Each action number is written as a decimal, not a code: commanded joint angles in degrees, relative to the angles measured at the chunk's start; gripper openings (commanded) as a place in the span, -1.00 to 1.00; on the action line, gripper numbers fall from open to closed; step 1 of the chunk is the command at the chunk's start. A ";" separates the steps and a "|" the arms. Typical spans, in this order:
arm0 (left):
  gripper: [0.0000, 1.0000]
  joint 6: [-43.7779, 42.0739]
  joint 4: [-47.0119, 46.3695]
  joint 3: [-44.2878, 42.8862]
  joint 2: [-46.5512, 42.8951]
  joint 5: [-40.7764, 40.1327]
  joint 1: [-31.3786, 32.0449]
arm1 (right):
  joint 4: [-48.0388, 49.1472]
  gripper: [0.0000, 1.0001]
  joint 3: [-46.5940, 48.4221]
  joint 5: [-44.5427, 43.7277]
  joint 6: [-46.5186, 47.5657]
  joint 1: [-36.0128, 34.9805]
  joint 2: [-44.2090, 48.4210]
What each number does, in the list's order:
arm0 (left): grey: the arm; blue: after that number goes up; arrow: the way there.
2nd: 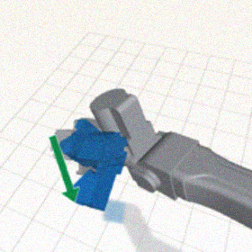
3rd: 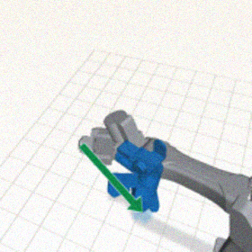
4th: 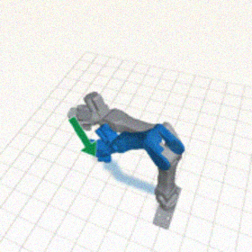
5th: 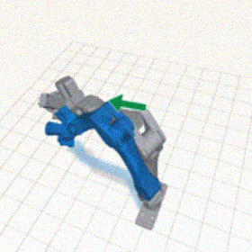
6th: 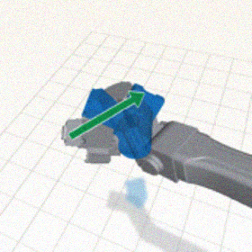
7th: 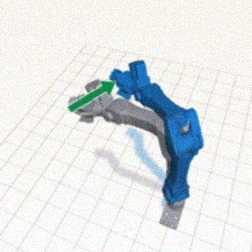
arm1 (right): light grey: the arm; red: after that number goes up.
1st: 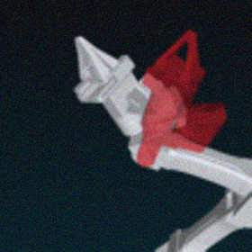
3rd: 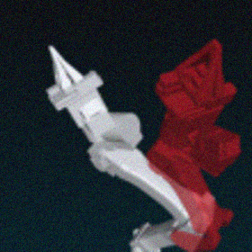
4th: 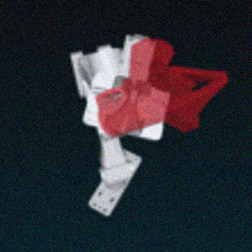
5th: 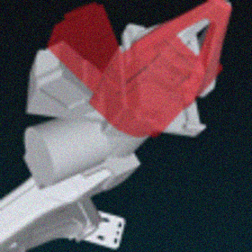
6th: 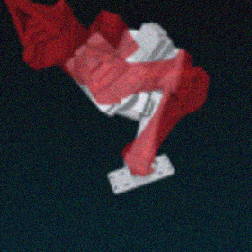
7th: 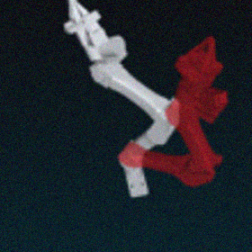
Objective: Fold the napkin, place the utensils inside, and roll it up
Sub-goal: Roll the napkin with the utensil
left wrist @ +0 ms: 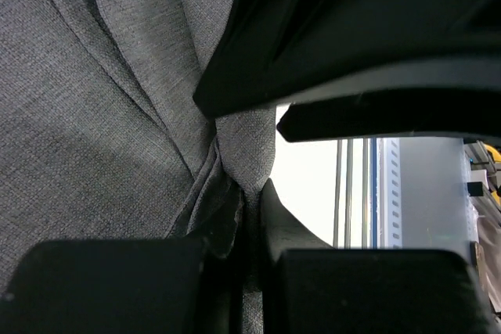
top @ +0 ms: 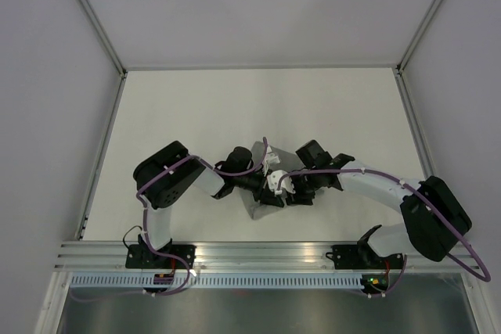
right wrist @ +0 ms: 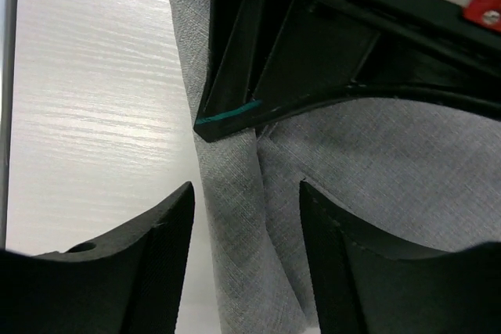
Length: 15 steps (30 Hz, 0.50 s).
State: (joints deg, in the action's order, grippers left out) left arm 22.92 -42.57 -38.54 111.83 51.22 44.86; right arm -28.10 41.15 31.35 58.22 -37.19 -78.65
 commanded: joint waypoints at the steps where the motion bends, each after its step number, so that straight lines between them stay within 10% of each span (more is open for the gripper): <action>1: -0.95 -2.17 9.17 1.63 3.75 -1.56 0.32 | 1.47 0.20 0.25 -0.94 -0.73 -1.48 -1.85; 9: -0.95 -2.79 10.05 0.93 3.48 -1.65 -0.47 | 0.41 -0.15 1.48 -1.73 -2.40 -3.06 -6.33; 15: -0.45 -1.56 8.20 2.42 -2.05 -5.34 -2.67 | -3.27 -0.63 4.03 -1.56 -3.46 -3.06 -10.46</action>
State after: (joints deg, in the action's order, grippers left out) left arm 22.92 -40.27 -38.87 111.46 51.72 43.86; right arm -29.17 43.29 29.78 56.14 -40.03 -86.72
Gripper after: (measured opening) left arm 0.249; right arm 0.317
